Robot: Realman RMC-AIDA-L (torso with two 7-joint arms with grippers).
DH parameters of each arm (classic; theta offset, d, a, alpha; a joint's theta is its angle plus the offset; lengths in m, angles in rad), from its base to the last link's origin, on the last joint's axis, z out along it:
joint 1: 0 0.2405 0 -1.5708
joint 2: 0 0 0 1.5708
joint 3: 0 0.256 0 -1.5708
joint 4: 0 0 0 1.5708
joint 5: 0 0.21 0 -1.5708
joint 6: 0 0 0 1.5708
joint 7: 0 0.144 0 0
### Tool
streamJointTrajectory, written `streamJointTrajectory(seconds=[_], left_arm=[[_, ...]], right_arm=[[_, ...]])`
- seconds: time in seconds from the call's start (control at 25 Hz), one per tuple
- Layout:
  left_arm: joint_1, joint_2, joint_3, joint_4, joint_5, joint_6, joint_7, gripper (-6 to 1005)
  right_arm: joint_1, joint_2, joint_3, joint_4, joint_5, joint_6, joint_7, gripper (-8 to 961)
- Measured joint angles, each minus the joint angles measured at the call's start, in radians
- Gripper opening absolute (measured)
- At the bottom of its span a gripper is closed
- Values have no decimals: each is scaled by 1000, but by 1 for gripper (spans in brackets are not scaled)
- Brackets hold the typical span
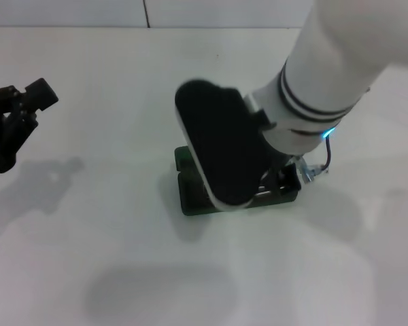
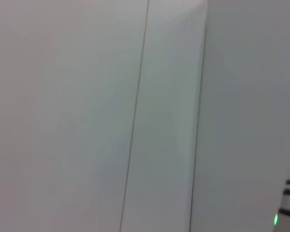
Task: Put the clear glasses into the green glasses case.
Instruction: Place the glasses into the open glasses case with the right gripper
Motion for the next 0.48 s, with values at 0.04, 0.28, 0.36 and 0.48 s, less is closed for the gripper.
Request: streamJointTrajectory(seconds=[0.04, 0.28, 0.36, 0.48], left_arm=[[0, -2, -2, 0, -1, 0, -1, 37], [-1, -7, -10, -20, -2, 0, 0, 37], [-2, -7, -10, -22, -2, 0, 2, 37], [-2, -7, -10, -22, -1, -1, 2, 37]], right_arm=[[1, 0, -37, 8, -31, 18, 15, 112], [6, 0, -55, 24, -50, 51, 22, 112], [24, 0, -55, 45, -49, 75, 21, 112], [38, 0, -57, 67, -28, 105, 21, 112]])
